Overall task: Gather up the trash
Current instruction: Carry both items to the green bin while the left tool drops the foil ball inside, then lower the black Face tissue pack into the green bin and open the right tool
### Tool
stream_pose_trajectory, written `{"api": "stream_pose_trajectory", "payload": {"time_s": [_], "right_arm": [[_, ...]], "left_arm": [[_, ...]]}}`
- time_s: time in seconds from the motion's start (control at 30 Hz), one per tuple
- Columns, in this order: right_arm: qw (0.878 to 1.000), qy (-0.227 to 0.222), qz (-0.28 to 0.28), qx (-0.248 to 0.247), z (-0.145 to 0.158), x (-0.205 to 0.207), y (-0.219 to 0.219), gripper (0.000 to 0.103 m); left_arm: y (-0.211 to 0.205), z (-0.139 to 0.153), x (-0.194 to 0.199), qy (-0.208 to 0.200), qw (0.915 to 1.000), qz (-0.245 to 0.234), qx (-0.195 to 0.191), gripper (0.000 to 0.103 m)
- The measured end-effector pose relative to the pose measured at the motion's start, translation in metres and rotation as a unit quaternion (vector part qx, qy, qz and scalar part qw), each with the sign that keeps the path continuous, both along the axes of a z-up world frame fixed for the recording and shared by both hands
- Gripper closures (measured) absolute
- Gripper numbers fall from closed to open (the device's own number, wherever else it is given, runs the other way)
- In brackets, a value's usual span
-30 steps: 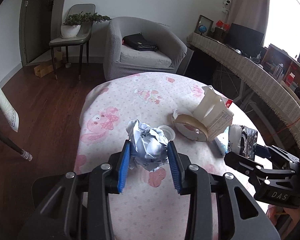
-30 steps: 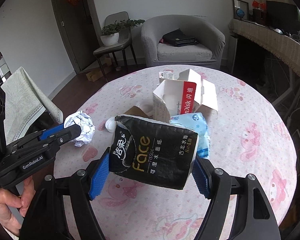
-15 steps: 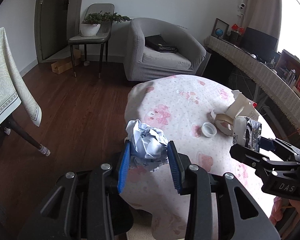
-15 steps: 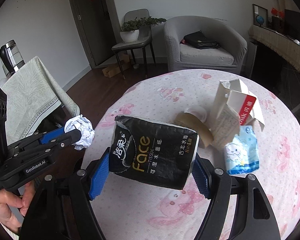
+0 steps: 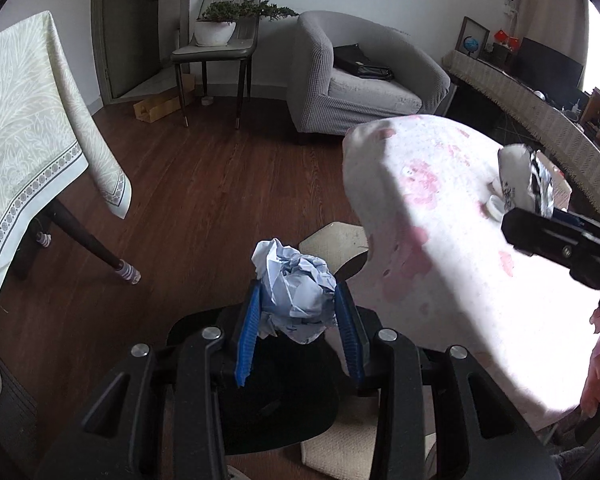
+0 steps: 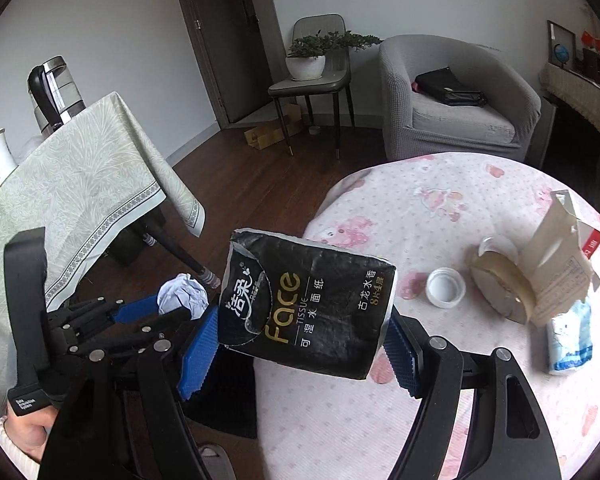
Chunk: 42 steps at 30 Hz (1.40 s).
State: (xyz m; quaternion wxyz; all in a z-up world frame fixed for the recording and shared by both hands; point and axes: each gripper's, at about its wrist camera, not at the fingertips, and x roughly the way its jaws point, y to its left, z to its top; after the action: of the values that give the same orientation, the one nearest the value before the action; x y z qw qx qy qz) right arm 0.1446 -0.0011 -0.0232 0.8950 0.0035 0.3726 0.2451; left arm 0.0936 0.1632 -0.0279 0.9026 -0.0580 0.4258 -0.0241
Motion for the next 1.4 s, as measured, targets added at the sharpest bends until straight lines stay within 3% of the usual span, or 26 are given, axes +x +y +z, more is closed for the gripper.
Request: {"api": "stream_pose_trajectory", "payload": {"time_s": [0.57,0.77,0.83,1.4], "right_arm": [[0.998,0.029,0.050,0.008,-0.023,0.012,0.083,0.028],[0.997,0.036,0.065,0.007,-0.029,0.015,0.102,0.028],[0.997,0.041,0.069,0.006,-0.033,0.016,0.109,0.028],[0.993,0.073,0.093,-0.029,-0.072,0.020,0.144,0.028]], "left_arm": [[0.057,-0.084,-0.010,0.117,0.9925,0.021,0.029,0.063],[0.069,-0.109,-0.012,0.169,0.9854,0.010,0.020,0.053],[0.071,-0.112,-0.014,0.171,0.9850,0.004,0.025,0.044],[0.109,-0.065,-0.032,0.099,0.9936,0.055,-0.001,0.042]]}}
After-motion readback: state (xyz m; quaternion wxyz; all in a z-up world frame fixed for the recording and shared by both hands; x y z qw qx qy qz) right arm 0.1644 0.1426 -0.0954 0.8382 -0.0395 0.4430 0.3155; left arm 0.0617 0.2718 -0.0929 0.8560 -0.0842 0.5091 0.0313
